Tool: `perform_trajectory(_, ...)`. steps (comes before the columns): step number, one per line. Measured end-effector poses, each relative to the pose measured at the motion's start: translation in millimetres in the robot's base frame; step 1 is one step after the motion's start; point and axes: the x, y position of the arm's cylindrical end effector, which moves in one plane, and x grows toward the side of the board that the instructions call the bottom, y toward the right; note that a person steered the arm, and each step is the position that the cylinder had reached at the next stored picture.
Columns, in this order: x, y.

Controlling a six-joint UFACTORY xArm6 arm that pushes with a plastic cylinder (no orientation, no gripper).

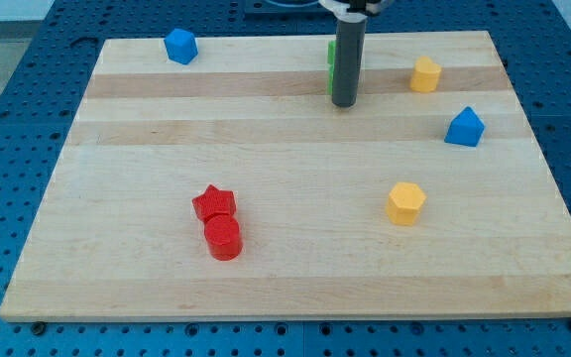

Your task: Push yellow heart towards blue triangle

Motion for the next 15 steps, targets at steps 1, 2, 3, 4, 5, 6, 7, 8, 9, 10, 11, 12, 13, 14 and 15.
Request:
perform_trajectory(1, -12.1, 0.0)
perform_trajectory(2, -12.3, 0.0)
perform_trajectory(3, -22.2, 0.0)
perform_trajectory(4, -29.3, 0.0)
perform_trajectory(5, -29.3, 4.0)
perform_trajectory(6, -29.3, 19.1)
perform_trajectory(7, -27.5, 31.4)
perform_trajectory(8, -14.3, 34.8)
perform_trajectory(9, -9.9, 35.3)
perform_trajectory(10, -10.2, 35.5)
perform_trajectory(11, -30.1, 35.5)
perform_trajectory(12, -35.4, 35.5)
perform_trajectory(13, -48.6, 35.6)
perform_trajectory(14, -55.4, 37.1)
perform_trajectory(15, -65.2, 41.5)
